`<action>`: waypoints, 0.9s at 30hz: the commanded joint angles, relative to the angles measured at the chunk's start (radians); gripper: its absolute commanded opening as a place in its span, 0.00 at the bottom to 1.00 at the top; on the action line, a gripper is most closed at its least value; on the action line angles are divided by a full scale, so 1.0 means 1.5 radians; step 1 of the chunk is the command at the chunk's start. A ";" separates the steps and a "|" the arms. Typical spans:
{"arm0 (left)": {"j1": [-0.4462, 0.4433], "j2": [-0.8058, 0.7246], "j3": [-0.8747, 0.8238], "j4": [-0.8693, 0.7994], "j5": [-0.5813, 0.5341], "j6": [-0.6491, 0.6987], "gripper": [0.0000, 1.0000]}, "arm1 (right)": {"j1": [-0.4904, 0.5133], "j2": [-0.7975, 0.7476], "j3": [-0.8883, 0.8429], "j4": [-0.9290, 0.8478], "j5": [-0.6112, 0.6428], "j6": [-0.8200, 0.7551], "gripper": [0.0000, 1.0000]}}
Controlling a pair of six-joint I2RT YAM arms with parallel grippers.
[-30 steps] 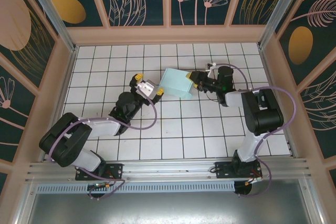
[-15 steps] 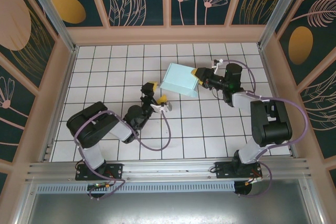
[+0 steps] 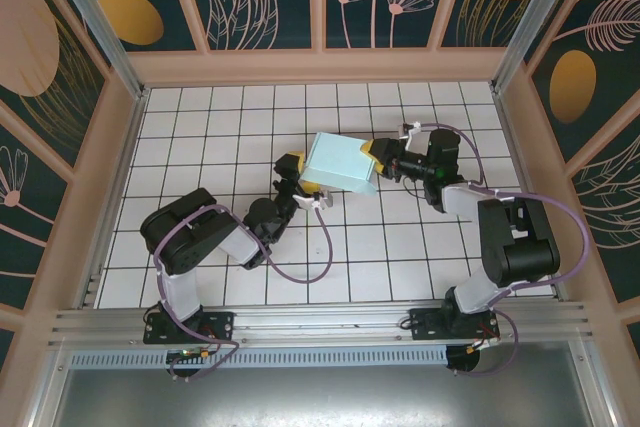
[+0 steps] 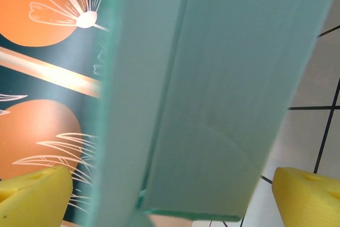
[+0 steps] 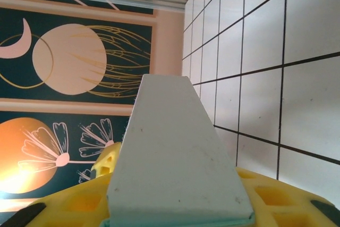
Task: Fold the paper box
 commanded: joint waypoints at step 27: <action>-0.006 0.008 0.014 0.119 0.001 -0.015 0.40 | 0.026 -0.009 -0.011 0.030 -0.015 0.016 0.36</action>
